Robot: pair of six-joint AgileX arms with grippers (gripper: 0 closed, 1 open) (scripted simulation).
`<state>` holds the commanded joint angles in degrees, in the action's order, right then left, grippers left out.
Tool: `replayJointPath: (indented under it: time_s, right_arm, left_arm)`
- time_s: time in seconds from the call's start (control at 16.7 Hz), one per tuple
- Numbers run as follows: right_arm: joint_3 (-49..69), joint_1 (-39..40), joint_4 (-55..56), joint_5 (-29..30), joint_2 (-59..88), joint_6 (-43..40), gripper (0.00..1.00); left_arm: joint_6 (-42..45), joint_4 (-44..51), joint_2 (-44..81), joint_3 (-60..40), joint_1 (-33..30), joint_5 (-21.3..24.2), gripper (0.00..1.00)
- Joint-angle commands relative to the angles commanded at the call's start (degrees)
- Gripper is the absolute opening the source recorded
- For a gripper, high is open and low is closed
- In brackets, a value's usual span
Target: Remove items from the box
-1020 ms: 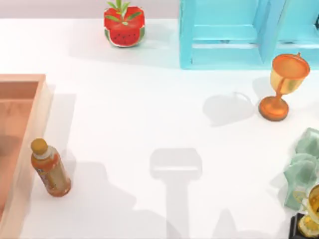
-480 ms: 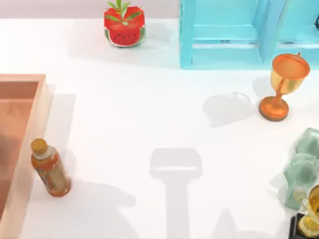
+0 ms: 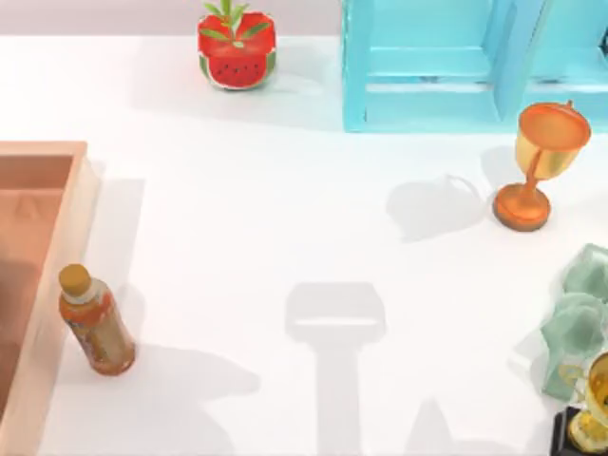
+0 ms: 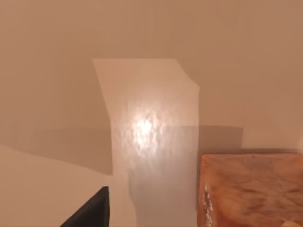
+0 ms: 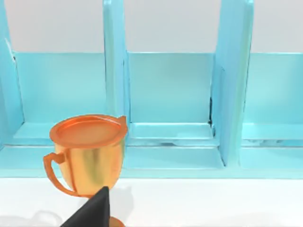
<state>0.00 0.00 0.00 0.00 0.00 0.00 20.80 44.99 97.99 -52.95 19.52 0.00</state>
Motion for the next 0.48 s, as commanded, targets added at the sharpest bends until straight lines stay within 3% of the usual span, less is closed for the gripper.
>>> replayJointPath:
  time_s: [0.06,0.48]
  right_arm:
    - [0.00,0.00,0.00,0.00,0.00,0.00,1.00]
    - [0.00,0.00,0.00,0.00,0.00,0.00,1.00]
  left_arm:
    - [0.00,0.00,0.00,0.00,0.00,0.00,1.00]
    - [0.00,0.00,0.00,0.00,0.00,0.00,0.47]
